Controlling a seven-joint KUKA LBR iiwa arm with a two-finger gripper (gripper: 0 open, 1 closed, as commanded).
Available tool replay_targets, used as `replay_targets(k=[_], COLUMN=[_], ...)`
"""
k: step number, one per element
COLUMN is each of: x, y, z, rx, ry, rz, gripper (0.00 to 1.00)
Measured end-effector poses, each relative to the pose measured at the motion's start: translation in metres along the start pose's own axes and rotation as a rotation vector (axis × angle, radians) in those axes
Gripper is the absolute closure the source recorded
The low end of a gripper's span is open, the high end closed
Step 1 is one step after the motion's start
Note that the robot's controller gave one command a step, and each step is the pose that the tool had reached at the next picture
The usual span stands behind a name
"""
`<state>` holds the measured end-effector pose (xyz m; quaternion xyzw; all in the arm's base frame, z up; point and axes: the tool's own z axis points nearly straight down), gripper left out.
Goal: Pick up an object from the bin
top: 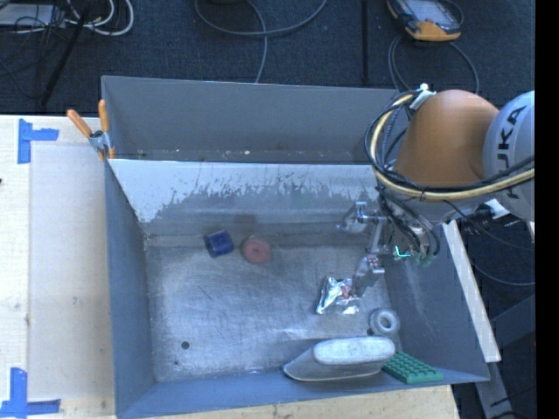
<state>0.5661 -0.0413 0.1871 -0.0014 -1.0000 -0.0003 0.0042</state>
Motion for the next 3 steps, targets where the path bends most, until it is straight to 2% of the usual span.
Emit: replay_targets(k=[1, 2, 3], x=[0.029, 0.028, -0.027], y=[-0.034, -0.034, -0.097], z=[0.117, 0.114, -0.049], rx=[-0.002, -0.001, 0.004], ry=[-0.011, -0.012, -0.020], rz=[0.190, 0.184, 0.084], gripper=[0.00, 1.00, 1.00])
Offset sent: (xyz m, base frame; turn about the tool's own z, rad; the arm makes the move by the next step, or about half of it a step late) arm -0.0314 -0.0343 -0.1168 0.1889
